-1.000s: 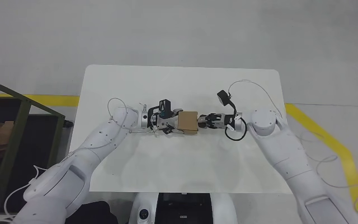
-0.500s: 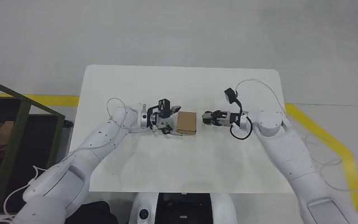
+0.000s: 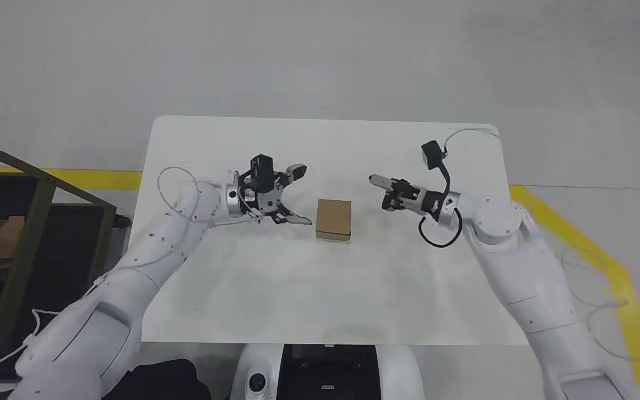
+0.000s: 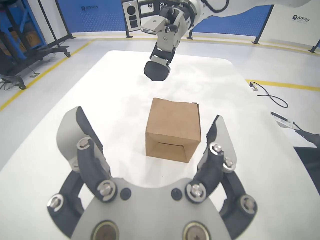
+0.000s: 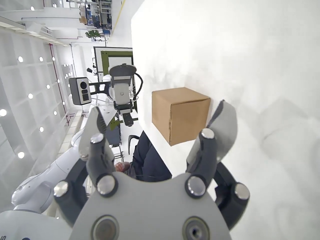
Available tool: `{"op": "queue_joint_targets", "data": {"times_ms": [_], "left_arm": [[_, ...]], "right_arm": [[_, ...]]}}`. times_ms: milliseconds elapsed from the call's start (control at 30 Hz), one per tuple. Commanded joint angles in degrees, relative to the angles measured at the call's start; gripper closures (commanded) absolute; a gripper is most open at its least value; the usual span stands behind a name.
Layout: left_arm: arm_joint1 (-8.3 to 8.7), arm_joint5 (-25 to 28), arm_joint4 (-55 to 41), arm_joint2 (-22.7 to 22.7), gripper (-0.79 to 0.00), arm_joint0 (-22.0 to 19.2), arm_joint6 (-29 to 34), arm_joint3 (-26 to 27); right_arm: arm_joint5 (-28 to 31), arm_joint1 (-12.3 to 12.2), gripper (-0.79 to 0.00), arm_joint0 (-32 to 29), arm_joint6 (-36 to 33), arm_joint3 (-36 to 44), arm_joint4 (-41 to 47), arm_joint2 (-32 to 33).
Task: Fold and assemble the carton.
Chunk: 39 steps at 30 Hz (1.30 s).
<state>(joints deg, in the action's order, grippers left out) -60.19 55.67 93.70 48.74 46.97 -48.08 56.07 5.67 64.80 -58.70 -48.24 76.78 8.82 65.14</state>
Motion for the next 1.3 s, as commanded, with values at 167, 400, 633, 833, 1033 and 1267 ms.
{"op": "queue_joint_targets", "data": {"times_ms": [167,400,633,833,1033,1267], "left_arm": [[2.44,0.8,-8.4,8.3,-0.785,3.7,9.2,4.6],[4.05,0.9,-17.5,15.2,-0.785,6.8,21.1,9.5],[5.71,2.3,-26.3,21.9,-0.785,10.4,30.8,14.0],[6.67,1.7,-31.9,25.6,-0.785,12.2,39.7,17.1],[6.83,2.3,-35.7,26.5,-0.784,12.8,40.9,18.4],[6.82,2.3,-35.4,26.5,-0.784,12.8,40.9,18.4]], "right_arm": [[1.7,-1.0,-0.785,-1.3,3.1,2.7,-1.5,4.9],[1.9,-1.7,-0.785,-0.8,3.6,5.1,-4.1,8.3],[0.6,-2.4,-0.785,0.3,2.9,8.0,-6.9,10.6],[-1.8,-2.7,-0.785,1.8,1.1,9.9,-9.6,10.7],[-1.8,-2.7,-0.785,1.8,1.1,9.9,-9.6,10.7],[-1.8,-2.7,-0.785,1.8,1.1,9.9,-9.6,10.7]]}}
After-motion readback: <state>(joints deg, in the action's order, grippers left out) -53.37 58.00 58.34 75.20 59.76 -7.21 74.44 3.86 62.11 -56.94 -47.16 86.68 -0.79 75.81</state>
